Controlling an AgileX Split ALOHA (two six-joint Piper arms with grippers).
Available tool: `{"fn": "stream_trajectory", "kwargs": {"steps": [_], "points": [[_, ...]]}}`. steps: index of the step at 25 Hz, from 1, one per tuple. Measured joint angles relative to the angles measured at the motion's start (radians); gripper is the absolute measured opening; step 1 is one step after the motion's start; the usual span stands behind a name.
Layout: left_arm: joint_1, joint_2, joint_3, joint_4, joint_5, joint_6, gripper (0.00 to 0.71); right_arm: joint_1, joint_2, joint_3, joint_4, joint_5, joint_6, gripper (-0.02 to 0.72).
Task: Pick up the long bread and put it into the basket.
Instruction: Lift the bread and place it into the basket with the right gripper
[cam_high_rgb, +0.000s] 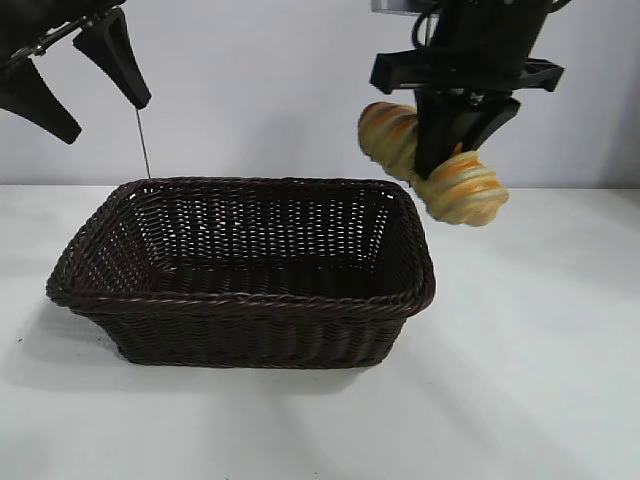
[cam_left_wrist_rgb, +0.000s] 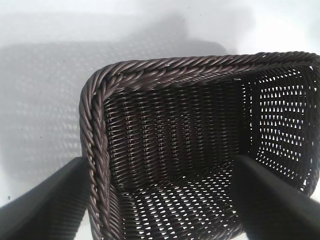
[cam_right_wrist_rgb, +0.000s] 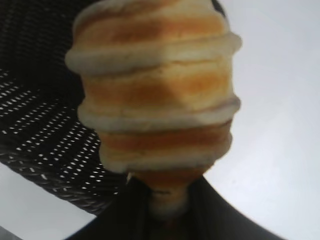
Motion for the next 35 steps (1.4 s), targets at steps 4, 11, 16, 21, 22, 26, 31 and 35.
{"fn": "stream_trajectory", "kwargs": {"steps": [4, 11, 16, 21, 22, 26, 31, 35], "points": [[0.0, 0.0, 0.0, 0.0, 0.0, 0.0, 0.562, 0.004, 0.039, -0.001, 0.001, -0.092, -0.003, 0.125], [0.0, 0.0, 0.0, 0.0, 0.0, 0.0, 0.562, 0.004, 0.091, -0.002, 0.016, -0.155, -0.003, 0.125], [0.0, 0.0, 0.0, 0.0, 0.0, 0.0, 0.562, 0.004, 0.092, -0.008, 0.031, -0.17, 0.0, 0.141], [0.0, 0.0, 0.0, 0.0, 0.0, 0.0, 0.562, 0.004, 0.092, -0.01, 0.035, -0.171, 0.0, 0.382], [0.0, 0.0, 0.0, 0.0, 0.0, 0.0, 0.562, 0.004, 0.092, -0.01, 0.035, -0.171, 0.0, 0.438], [0.0, 0.0, 0.0, 0.0, 0.0, 0.0, 0.562, 0.004, 0.086, -0.012, 0.035, -0.169, -0.003, 0.567], [0.0, 0.0, 0.0, 0.0, 0.0, 0.0, 0.562, 0.004, 0.055, -0.097, 0.035, -0.119, -0.016, 0.582], [0.0, 0.0, 0.0, 0.0, 0.0, 0.0, 0.562, -0.012, 0.04, -0.202, 0.046, -0.055, -0.026, 0.582]]}}
